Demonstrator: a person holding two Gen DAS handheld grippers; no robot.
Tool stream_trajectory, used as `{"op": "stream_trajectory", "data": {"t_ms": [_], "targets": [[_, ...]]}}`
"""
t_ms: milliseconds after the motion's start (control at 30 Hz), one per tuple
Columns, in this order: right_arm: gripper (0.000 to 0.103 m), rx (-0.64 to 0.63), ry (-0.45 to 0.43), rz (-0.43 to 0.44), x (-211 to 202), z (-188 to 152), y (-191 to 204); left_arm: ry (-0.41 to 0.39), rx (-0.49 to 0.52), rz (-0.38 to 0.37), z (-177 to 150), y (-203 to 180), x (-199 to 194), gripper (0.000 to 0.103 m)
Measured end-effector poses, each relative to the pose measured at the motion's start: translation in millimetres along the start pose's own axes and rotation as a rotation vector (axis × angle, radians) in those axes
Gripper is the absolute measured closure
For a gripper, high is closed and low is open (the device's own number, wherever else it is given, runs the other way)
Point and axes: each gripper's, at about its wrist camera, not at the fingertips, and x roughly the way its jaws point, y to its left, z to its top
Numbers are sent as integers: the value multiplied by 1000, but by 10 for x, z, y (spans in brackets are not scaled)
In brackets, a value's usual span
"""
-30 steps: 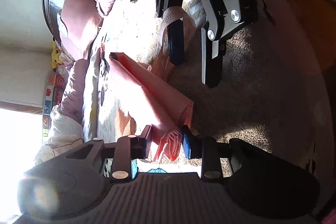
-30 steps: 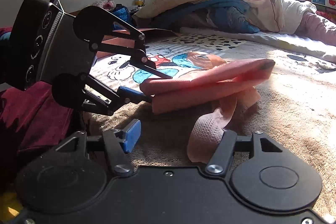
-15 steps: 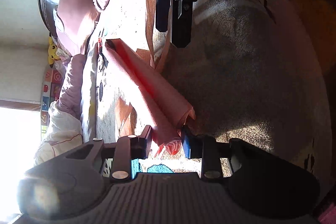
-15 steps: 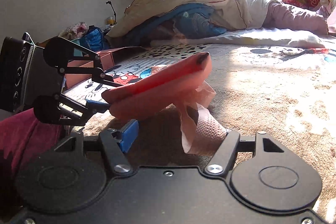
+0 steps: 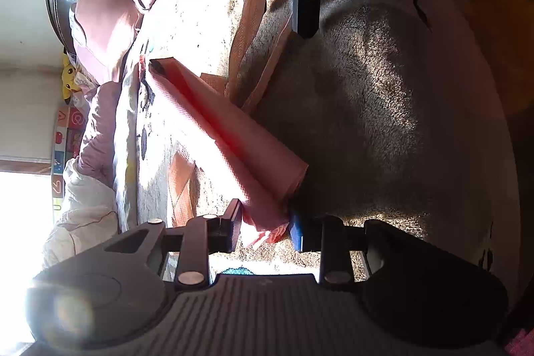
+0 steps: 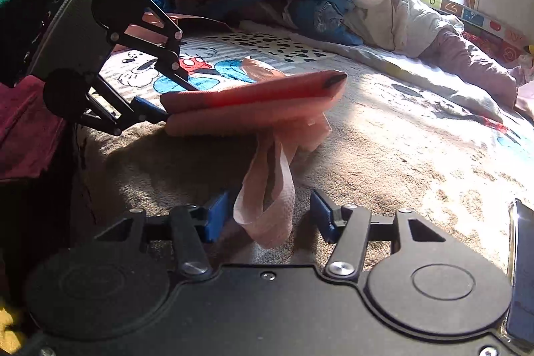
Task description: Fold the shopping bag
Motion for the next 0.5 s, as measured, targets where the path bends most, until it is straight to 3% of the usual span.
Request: {"op": "stream_trajectory", "data": {"t_ms": [67,167,233,267,500], "targets": [[47,43,-35,19,-179,-37,-91,-1,-1,-1,-3,-1,1,75],[48,52,-15,-85,-251,-122,-192,-3,-2,-1,-8,-6,1,75],[54,34,8,-159,-208,-147,-236,-3,-4,0,-9,-13,-1,75],[59,25,15,-162,-177,-145,-231,-3,-7,-1,-7,-11,-3,75],[59,-28,58,-168,30,-129,-186,2,-7,-5,28,-9,-24,75]]}}
